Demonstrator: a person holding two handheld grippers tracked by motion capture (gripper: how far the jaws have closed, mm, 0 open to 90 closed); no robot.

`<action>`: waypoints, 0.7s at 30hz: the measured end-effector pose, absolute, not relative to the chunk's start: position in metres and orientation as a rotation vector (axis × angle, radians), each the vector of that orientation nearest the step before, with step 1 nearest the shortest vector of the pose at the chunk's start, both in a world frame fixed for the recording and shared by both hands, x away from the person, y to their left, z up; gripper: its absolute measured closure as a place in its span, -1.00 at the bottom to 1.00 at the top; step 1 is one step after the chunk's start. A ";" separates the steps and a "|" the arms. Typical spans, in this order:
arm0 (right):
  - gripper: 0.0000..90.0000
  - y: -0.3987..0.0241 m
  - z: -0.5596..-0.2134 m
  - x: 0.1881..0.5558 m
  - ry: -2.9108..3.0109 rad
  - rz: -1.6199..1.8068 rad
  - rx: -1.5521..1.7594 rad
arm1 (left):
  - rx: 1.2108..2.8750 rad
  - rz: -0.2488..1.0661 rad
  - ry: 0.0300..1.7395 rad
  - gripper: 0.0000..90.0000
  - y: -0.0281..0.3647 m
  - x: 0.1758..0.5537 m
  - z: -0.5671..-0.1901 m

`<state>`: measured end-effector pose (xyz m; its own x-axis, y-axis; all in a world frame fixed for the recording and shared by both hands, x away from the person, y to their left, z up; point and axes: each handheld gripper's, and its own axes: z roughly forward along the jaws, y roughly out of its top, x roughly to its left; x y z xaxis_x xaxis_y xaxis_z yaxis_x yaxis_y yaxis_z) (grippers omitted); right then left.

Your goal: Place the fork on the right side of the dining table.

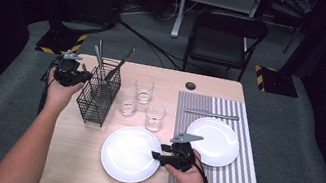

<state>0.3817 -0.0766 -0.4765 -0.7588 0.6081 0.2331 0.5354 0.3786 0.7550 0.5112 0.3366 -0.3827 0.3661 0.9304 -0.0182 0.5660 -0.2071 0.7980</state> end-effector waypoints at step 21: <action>0.09 -0.080 -0.477 0.384 2.533 1.351 1.086 | 1.917 0.624 1.257 0.92 0.331 0.509 -0.370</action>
